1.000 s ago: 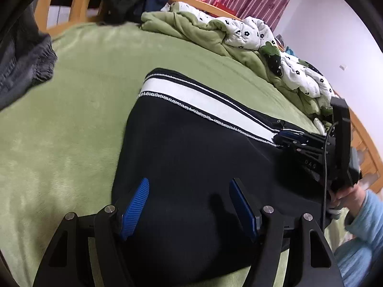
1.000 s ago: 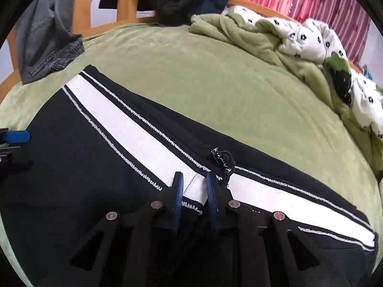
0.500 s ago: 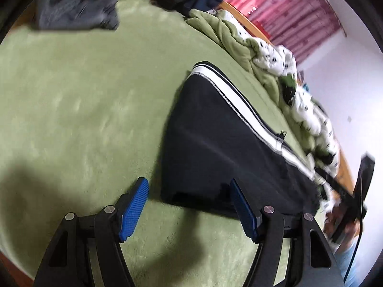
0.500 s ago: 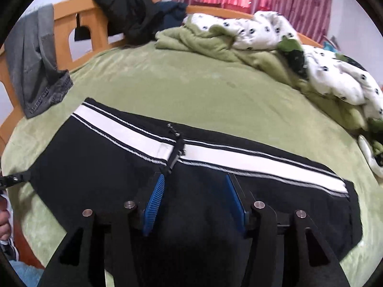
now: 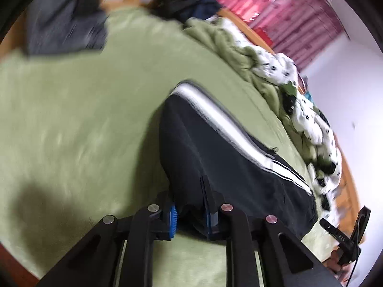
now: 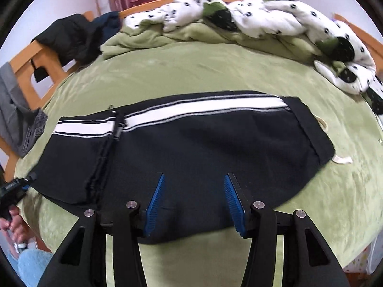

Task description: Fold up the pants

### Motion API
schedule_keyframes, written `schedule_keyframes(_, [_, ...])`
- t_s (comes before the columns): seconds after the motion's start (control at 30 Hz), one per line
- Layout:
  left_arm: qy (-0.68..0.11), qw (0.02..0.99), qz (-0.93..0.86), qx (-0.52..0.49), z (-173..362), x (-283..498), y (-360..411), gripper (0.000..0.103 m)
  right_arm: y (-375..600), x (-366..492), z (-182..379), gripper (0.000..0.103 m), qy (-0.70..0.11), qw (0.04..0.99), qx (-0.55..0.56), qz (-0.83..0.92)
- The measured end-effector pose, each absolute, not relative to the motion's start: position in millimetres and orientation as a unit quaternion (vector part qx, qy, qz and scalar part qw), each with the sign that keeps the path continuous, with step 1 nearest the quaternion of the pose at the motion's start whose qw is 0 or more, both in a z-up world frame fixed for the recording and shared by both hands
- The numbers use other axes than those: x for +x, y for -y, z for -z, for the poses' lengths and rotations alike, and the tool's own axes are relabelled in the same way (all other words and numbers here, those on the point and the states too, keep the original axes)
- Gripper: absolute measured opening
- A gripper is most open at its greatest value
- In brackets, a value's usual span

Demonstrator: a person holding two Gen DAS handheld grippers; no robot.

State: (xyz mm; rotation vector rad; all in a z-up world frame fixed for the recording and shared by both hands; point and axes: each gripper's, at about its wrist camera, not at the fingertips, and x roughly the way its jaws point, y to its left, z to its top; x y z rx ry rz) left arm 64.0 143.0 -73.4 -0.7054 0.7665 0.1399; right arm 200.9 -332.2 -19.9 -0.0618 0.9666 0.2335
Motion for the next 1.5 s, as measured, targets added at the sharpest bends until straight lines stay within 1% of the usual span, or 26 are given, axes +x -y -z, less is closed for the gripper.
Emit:
schedule_keyframes(0.2, [-0.348,0.904,-0.037,-0.246,-8,93,-72,0.015,373,194,17,0.051,-0.464,0.878,0.01,-0.114])
schedule_keyframes(0.33, [-0.35,0.918,0.015,-0.186,-31,123,8,0.015,406,191,15,0.051,-0.46,0.881,0.039,-0.104])
schedule_keyframes(0.47, [-0.363,0.917,0.05,-0.159,-15,144,80,0.014,438,185,19,0.051,-0.465,0.877,0.069,-0.099])
schedule_keyframes(0.57, [-0.393,0.902,0.079,-0.16,20,160,125,0.014,457,180,25,0.051,-0.47,0.876,0.074,-0.083])
schedule_keyframes(0.73, [-0.439,0.88,0.103,-0.151,72,163,162,0.014,483,178,34,0.051,-0.483,0.868,0.095,-0.062])
schedule_keyframes(0.77, [-0.449,0.874,0.108,-0.153,79,162,164,0.014,485,178,36,0.051,-0.485,0.867,0.096,-0.062])
schedule_keyframes(0.83, [-0.443,0.874,0.115,-0.163,76,155,158,0.015,486,177,39,0.051,-0.492,0.864,0.092,-0.058])
schedule_keyframes(0.87, [-0.441,0.875,0.116,-0.162,70,152,156,0.018,484,177,39,0.051,-0.492,0.864,0.09,-0.056])
schedule_keyframes(0.9, [-0.443,0.873,0.124,-0.163,65,151,153,0.03,482,178,40,0.051,-0.493,0.864,0.089,-0.058])
schedule_keyframes(0.93, [-0.446,0.867,0.144,-0.17,60,149,150,0.047,478,179,39,0.051,-0.492,0.864,0.088,-0.063])
schedule_keyframes(0.97, [-0.447,0.86,0.164,-0.182,52,144,144,0.051,473,180,39,0.051,-0.492,0.863,0.088,-0.069])
schedule_keyframes(1.07, [-0.425,0.878,0.144,-0.168,33,125,128,0.055,449,184,35,0.051,-0.486,0.865,0.085,-0.093])
schedule_keyframes(1.13, [-0.41,0.896,0.11,-0.129,19,116,114,0.06,427,188,33,0.051,-0.484,0.864,0.082,-0.114])
schedule_keyframes(1.17, [-0.403,0.906,0.078,-0.101,12,111,104,0.06,416,191,33,0.051,-0.485,0.862,0.08,-0.125])
schedule_keyframes(1.27, [-0.379,0.923,0.021,-0.065,4,104,78,0.061,378,198,36,0.052,-0.489,0.855,0.075,-0.157])
schedule_keyframes(1.4, [-0.372,0.923,-0.035,-0.088,11,101,34,0.062,328,211,47,0.052,-0.496,0.843,0.067,-0.194])
schedule_keyframes(1.5, [-0.386,0.915,-0.07,-0.097,20,102,12,0.062,301,219,58,0.052,-0.502,0.838,0.064,-0.203])
